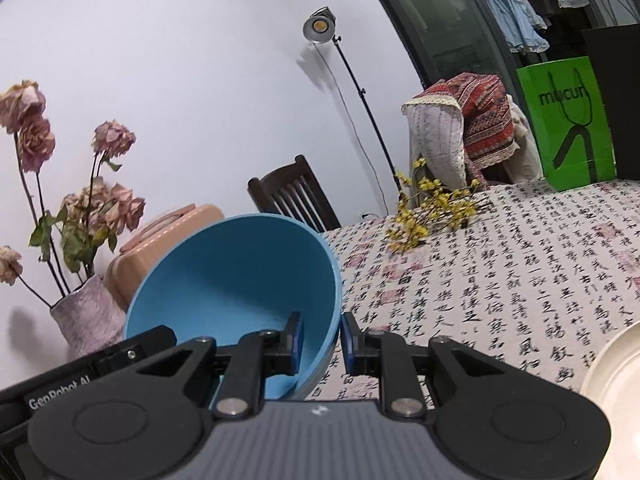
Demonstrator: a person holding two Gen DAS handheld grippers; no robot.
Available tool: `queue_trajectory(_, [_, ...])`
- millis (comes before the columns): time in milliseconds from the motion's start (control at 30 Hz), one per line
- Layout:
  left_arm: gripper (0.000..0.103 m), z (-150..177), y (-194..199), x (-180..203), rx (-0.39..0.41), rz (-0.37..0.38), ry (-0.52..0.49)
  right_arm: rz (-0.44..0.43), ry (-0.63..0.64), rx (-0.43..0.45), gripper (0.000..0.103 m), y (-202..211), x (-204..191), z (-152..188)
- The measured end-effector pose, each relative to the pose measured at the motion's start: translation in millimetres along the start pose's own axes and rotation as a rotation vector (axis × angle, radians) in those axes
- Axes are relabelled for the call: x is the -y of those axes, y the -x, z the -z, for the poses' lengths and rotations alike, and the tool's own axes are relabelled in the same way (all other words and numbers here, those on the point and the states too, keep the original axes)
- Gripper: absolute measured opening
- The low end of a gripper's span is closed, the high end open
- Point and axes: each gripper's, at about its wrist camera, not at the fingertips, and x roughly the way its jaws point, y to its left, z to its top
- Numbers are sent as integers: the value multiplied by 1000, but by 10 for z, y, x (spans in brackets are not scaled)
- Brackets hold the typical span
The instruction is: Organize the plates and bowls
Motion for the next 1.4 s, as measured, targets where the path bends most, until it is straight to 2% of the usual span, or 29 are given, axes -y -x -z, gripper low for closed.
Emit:
queue_trajectory(767, [25, -3, 15, -446, 12, -62, 0, -40, 52, -73, 20, -405, -441, 87])
queue_trajectory(1400, [25, 182, -122, -807, -30, -82, 20, -27, 91, -141, 20, -720, -630, 258])
